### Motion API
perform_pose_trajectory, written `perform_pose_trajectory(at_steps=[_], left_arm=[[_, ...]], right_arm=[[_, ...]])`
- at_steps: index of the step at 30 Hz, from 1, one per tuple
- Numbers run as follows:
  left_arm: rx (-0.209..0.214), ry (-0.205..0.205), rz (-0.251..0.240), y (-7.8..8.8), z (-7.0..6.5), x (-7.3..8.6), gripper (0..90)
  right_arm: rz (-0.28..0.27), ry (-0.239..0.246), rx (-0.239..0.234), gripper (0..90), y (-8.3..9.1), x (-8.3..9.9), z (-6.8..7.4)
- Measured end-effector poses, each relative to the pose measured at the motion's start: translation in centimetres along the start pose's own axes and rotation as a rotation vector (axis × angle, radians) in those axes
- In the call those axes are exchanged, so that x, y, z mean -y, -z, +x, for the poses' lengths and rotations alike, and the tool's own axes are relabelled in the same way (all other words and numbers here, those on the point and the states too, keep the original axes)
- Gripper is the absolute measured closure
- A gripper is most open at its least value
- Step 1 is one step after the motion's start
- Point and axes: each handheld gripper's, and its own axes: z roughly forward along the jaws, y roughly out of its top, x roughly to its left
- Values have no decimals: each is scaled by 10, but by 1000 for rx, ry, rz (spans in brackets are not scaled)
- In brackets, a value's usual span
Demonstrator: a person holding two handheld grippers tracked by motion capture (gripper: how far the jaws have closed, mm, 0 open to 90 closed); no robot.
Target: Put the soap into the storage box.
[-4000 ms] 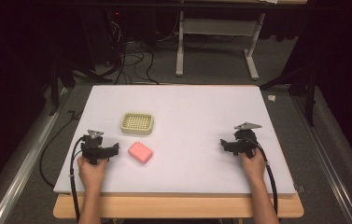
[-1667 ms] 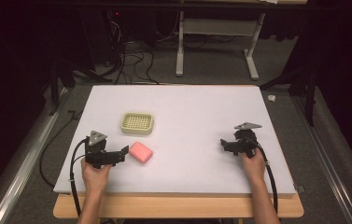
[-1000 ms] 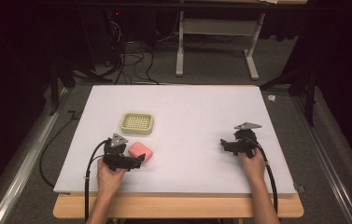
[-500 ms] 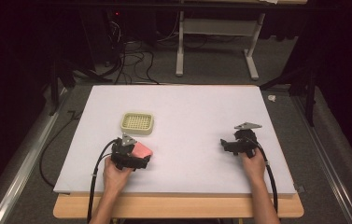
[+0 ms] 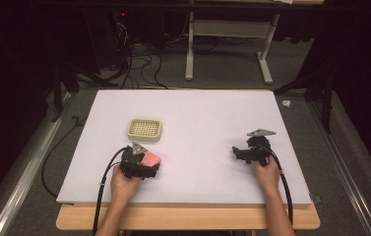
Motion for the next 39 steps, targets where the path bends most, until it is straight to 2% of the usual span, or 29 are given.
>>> perform_pose_trajectory(at_steps=[5,13,16,21,25,28,32,39], left_arm=[[-2,0,5,1,0,0,138],[-18,31,-8,2,0,1,139],[-13,51,-25,8,3,-1,139],[-15,53,-43,17,4,-4,139],[-19,72,-74,26,6,-9,140],[-16,81,-76,28,7,-9,140],[-36,90,-80,31,10,-8,140],[-45,80,-83,36,12,-11,139]], right_arm=[[0,-1,1,153,0,0,0],[0,-1,0,153,0,0,0],[0,0,0,153,0,0,0],[0,0,0,153,0,0,0],[0,0,0,154,0,0,0],[-1,-1,0,153,0,0,0],[0,0,-1,154,0,0,0],[0,-1,-1,154,0,0,0]])
